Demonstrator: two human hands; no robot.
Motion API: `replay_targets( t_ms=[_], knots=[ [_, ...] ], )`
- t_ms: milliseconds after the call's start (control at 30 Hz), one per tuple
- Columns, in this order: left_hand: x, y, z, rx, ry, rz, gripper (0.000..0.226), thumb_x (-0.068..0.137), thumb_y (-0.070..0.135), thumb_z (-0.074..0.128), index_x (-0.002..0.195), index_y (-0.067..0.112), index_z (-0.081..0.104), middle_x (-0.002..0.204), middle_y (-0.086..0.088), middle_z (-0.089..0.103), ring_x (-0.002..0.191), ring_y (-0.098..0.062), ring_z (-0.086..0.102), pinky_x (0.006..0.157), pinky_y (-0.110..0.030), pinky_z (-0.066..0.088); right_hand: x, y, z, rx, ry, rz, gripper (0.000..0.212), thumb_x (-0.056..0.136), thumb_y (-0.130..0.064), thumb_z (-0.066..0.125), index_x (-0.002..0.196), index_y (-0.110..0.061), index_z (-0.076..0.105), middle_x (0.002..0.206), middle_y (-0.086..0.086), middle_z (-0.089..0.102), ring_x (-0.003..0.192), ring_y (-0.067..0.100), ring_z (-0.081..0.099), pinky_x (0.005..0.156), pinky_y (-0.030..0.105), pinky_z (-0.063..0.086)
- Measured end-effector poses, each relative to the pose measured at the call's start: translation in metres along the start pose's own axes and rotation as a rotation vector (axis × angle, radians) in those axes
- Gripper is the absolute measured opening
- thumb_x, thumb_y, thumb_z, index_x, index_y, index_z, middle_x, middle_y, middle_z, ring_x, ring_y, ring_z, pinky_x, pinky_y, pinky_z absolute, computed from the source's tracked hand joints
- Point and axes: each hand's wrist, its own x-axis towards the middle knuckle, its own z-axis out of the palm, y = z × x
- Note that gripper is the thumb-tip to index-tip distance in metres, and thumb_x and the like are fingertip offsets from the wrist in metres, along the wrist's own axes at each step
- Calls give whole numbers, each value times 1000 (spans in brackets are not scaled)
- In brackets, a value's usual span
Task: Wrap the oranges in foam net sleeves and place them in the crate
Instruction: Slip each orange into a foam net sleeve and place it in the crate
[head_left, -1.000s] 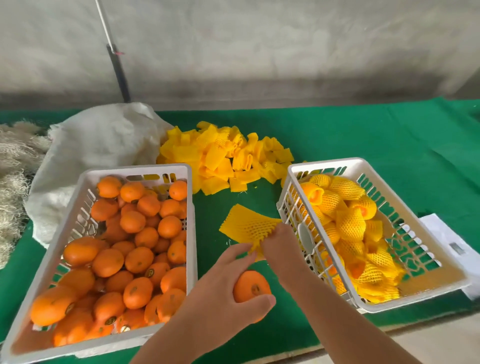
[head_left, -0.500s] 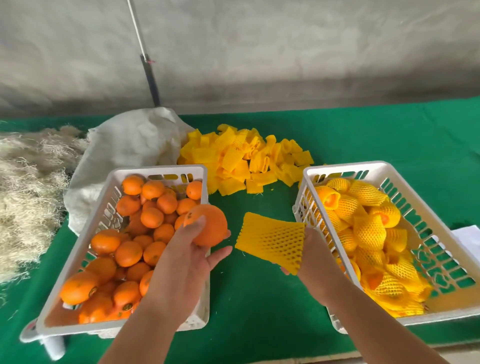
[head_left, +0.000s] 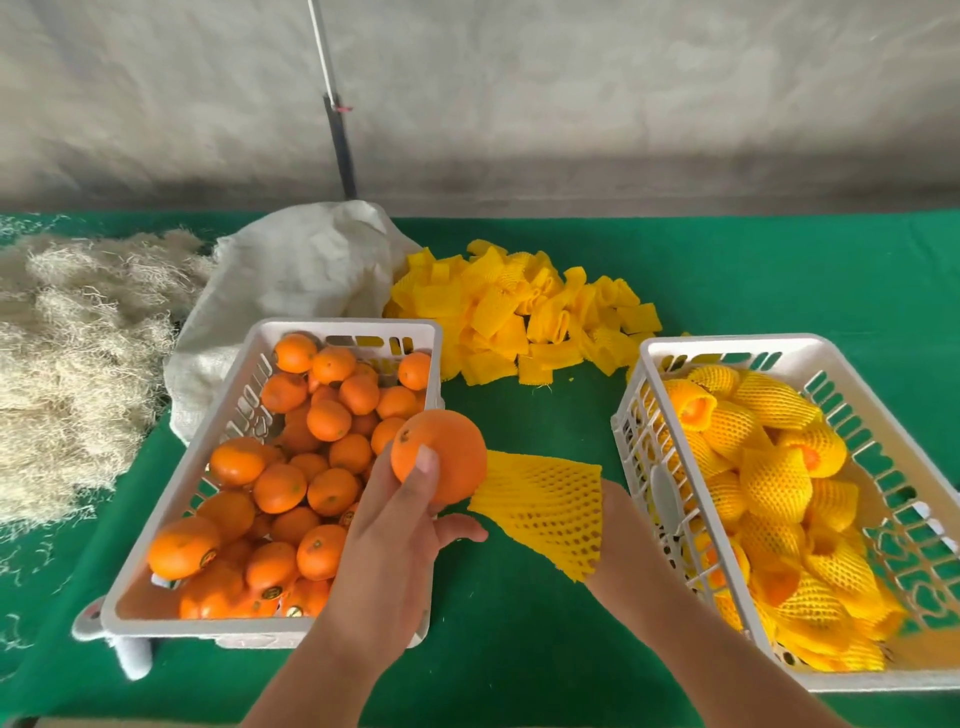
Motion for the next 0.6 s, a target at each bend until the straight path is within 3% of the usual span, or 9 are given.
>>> replay_targets(
  t_ms=[67,200,267,333,433,500,533,567,600],
  knots=[
    [0,2,2,-37,-37,13,61,89,58,73,143,31,63,142,-14,64,123,-42,65,75,-46,64,-5,-2,2,-30,-36,-29,67,97,7,65,66,-52,70,53,-23,63,50,-5,61,48,9,45],
    [1,4,6,-11,-61,21,66,85,66,77,139,31,65,132,-19,69,113,-45,70,79,-48,65,-8,-5,7,139,-59,10,29,98,-6,70,117,-27,72,82,-18,78,71,5,74,62,21,59],
    [1,5,7,-6,-52,19,68,83,67,79,139,31,65,133,-20,69,109,-47,71,74,-46,65,-11,-10,10,331,-45,16,44,78,-28,87,119,-22,74,91,-5,81,80,19,77,72,36,65],
    [0,7,9,10,-61,18,67,81,68,80,137,34,65,132,-18,70,105,-46,73,70,-44,65,-12,-13,9,581,33,86,83,45,-53,101,112,-10,76,98,14,80,89,34,76,86,55,61],
    [-2,7,12,97,-62,29,65,78,71,79,134,40,66,127,-14,73,100,-43,75,66,-42,65,-15,-23,11,838,57,187,106,36,-46,101,121,8,69,111,33,73,99,50,71,97,70,51],
    [-1,6,14,140,-30,38,62,80,70,77,134,42,65,126,-12,72,99,-43,75,65,-42,64,-18,-29,10,869,82,152,71,52,-42,100,104,0,76,104,31,74,90,41,74,86,60,58],
    [0,6,14,148,-22,43,60,82,68,76,134,41,64,126,-11,72,99,-43,75,65,-42,64,-19,-30,8,846,69,134,29,74,-28,88,92,-7,79,96,23,78,84,31,77,78,49,62],
    [1,7,15,151,-17,49,61,82,67,76,134,40,62,125,-10,71,98,-43,75,64,-42,64,-19,-25,5,792,-20,107,12,92,-8,71,83,-13,79,86,9,80,78,18,78,69,33,63],
    [1,8,15,153,-9,53,63,81,69,78,134,39,61,125,-11,70,97,-43,75,64,-42,64,-17,-28,4,712,-46,103,36,98,7,58,79,-18,76,76,-4,80,73,6,76,64,19,59]
  ],
)
